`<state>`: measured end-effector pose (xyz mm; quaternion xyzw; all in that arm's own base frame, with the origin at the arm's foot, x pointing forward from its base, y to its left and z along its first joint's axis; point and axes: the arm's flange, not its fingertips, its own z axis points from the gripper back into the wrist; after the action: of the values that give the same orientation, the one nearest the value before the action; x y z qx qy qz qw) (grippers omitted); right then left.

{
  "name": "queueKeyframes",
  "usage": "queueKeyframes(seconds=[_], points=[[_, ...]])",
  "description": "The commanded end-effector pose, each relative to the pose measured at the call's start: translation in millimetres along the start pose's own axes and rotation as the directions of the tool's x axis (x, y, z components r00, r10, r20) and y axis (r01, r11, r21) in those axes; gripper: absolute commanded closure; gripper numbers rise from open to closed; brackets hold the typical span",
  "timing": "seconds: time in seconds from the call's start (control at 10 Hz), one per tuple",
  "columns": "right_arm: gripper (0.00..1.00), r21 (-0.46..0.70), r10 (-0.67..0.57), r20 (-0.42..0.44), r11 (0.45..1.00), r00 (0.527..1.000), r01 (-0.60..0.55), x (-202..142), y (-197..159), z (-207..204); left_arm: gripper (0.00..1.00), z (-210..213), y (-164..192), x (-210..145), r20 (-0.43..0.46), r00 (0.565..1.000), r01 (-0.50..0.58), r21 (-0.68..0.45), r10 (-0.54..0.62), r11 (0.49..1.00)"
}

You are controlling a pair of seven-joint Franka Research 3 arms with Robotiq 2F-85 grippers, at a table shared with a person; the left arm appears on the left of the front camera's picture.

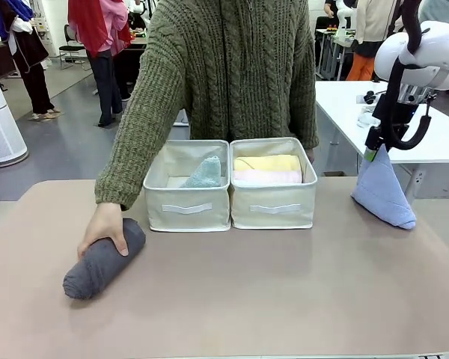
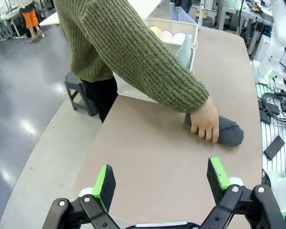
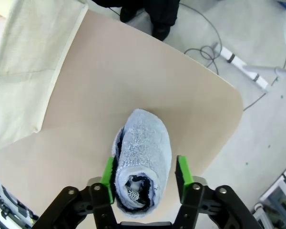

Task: Sort the towels based on their folding style.
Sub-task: Pick up another triangle-folded towel from the table and place it in the left Fabric basket.

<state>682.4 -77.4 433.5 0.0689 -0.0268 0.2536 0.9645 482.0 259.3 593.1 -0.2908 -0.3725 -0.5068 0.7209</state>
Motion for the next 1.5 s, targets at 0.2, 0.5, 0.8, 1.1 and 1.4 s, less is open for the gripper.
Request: queueKeyframes(seconds=[0.2, 0.5, 0.8, 1.1, 1.4], points=[[1.00, -0.006, 0.011, 0.029, 1.000, 1.000, -0.011, -5.2, 3.9, -2.3, 0.00, 0.7, -1.4, 0.6, -0.003, 1.000, 0.001, 0.004, 0.000, 1.000], [1.00, -0.021, 0.012, 0.028, 1.000, 1.000, -0.012, -8.8, 5.1, 3.0, 0.00, 0.7, -1.4, 0.6, -0.003, 1.000, 0.001, 0.004, 0.000, 1.000], [1.00, -0.101, 0.000, -0.027, 0.995, 1.000, -0.002, -28.1, 56.7, 34.7, 0.00, 0.7, -1.4, 0.6, -0.003, 1.000, 0.001, 0.004, 0.000, 1.000], [1.00, -0.200, 0.141, 0.011, 0.970, 0.990, -0.136, -45.0, 153.1, 88.7, 0.00, 0.7, -1.4, 0.6, -0.003, 1.000, 0.001, 0.004, 0.000, 1.000], [1.00, -0.249, 0.244, 0.026, 0.941, 0.970, -0.230, -65.6, 214.1, 117.5, 0.00, 0.7, -1.4, 0.6, -0.003, 1.000, 0.001, 0.004, 0.000, 1.000]])
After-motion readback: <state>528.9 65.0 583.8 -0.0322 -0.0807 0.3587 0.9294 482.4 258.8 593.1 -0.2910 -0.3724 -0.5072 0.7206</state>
